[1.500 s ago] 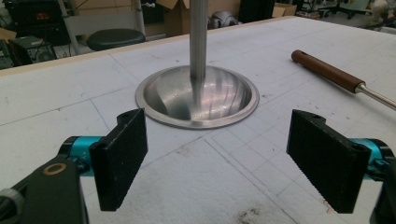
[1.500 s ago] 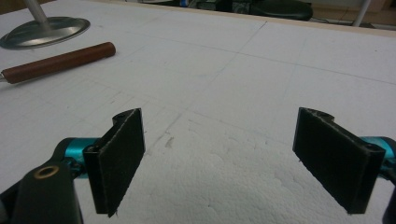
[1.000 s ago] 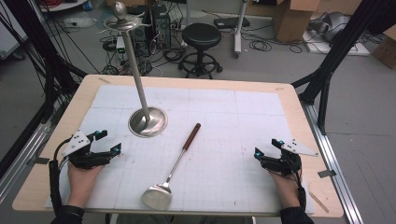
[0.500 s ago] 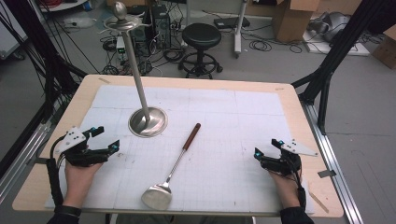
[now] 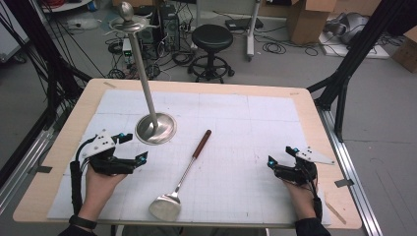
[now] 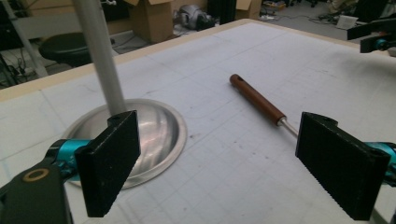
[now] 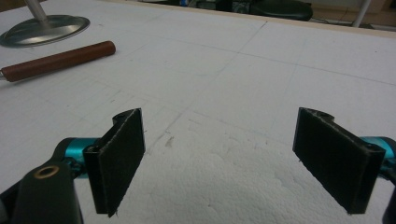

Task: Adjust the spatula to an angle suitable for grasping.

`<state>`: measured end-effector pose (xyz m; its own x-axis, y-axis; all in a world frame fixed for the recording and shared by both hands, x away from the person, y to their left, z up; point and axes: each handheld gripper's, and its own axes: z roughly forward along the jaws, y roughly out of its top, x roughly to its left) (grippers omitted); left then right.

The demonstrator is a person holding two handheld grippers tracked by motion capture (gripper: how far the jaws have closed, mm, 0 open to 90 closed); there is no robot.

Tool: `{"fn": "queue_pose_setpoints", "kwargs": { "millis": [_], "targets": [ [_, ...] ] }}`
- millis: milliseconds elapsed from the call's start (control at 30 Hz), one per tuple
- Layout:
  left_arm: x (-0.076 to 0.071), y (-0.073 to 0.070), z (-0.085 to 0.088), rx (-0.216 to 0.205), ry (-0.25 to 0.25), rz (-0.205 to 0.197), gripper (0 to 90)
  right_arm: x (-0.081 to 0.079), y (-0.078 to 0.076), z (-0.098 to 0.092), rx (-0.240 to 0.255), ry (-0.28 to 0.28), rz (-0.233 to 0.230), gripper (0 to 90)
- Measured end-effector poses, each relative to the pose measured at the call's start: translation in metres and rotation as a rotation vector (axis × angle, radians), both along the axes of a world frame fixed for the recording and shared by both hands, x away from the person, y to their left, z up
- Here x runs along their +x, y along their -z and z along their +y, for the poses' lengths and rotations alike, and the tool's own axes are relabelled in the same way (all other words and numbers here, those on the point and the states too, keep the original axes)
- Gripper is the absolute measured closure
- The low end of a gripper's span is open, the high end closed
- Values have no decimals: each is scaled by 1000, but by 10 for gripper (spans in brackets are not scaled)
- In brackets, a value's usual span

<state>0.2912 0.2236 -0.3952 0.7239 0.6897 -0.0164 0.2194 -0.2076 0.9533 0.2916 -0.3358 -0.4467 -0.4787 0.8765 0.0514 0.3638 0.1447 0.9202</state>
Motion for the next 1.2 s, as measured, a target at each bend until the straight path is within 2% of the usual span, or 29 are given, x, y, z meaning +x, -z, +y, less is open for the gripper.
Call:
{"fn": "queue_pose_setpoints", "kwargs": {
  "millis": [67, 167, 200, 233, 300, 333, 433, 500, 800, 933, 1100, 1200],
  "targets": [
    [0, -3, -11, 15, 27, 24, 146, 0, 0, 0, 0, 0, 1, 161],
    [0, -5, -19, 21, 38, 34, 146, 0, 0, 0, 0, 1, 1, 161],
    [-1, -8, -28, 28, 53, 52, 146, 0, 0, 0, 0, 1, 1, 162],
    [-1, -8, -28, 28, 53, 52, 146, 0, 0, 0, 0, 1, 1, 162],
    [-1, -10, -41, 37, 68, 78, 143, 0, 0, 0, 1, 1, 3, 161],
    [-1, -10, -41, 37, 68, 78, 143, 0, 0, 0, 0, 0, 1, 161],
    [0, -10, -56, 50, 91, 87, 144, 0, 0, 0, 0, 0, 3, 161],
    [0, -11, -62, 44, 94, 95, 143, 0, 0, 0, -1, -1, 1, 161],
    [4, -11, -78, 54, 106, 129, 143, 0, 0, 0, 1, -2, 5, 161],
    [6, -8, -85, 78, 115, 145, 144, 0, 0, 0, -3, -2, 3, 161],
    [9, -3, -98, 113, 103, 195, 149, 0, 0, 0, -2, -2, 4, 161],
    [11, -1, -102, 131, 104, 211, 150, 0, 0, 0, -4, -2, 3, 161]
  ]
}}
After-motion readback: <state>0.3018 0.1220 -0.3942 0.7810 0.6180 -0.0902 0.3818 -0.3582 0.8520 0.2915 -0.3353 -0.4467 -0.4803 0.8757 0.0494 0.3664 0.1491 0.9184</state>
